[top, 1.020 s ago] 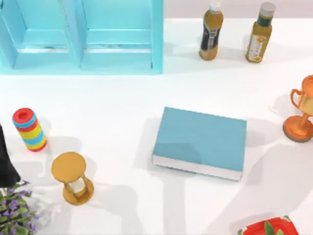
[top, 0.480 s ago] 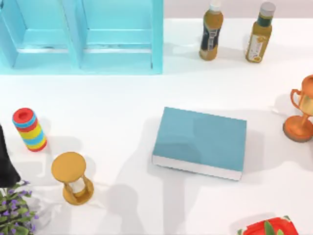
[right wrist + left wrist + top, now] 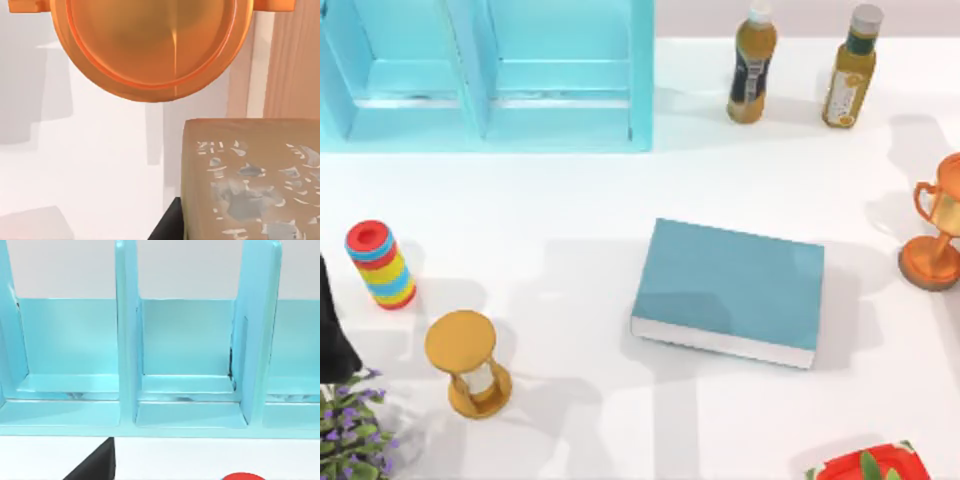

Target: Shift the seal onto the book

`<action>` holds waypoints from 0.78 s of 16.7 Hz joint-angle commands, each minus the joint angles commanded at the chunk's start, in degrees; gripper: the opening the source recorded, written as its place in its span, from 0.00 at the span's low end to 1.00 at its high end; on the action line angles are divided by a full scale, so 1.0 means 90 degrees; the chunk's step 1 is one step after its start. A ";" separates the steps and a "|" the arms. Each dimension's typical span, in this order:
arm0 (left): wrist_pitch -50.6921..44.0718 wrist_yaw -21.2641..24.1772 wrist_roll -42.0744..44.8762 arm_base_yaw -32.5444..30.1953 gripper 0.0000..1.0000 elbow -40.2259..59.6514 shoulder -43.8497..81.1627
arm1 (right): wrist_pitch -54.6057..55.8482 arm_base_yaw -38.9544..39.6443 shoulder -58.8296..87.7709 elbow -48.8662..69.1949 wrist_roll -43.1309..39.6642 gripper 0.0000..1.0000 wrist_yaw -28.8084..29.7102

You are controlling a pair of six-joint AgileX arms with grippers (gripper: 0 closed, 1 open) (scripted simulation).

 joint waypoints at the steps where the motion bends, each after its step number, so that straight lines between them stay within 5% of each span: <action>1: 0.0000 0.0000 0.0000 0.0000 1.00 0.0000 0.0000 | 0.0000 0.0000 0.0000 0.0000 0.0000 0.00 0.0000; 6: 0.0000 0.0000 0.0000 0.0000 1.00 0.0000 0.0000 | 0.0186 0.0386 0.0014 0.0364 0.0400 0.00 0.0262; 13: 0.0000 0.0000 0.0000 0.0000 1.00 0.0000 0.0000 | 0.0669 0.2679 0.0997 0.1120 0.2360 0.00 0.0451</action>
